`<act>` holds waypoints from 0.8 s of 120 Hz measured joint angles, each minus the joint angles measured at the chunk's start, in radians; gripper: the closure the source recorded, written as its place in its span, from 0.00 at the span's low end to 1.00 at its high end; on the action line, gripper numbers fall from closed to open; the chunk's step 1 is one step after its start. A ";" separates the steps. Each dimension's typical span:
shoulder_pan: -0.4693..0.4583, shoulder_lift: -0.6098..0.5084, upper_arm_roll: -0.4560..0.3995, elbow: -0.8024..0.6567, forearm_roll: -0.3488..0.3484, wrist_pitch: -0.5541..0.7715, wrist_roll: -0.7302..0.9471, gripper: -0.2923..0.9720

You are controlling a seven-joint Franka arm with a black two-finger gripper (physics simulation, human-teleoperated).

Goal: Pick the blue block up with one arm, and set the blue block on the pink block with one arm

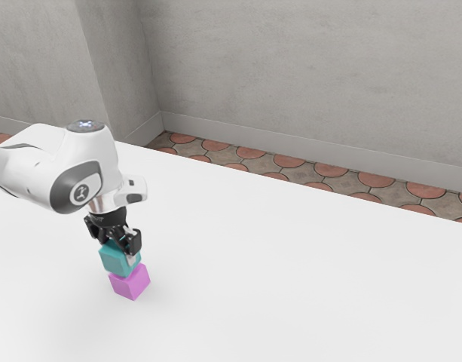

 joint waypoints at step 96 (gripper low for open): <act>0.012 -0.064 -0.025 0.214 0.033 -0.218 -0.002 0.24</act>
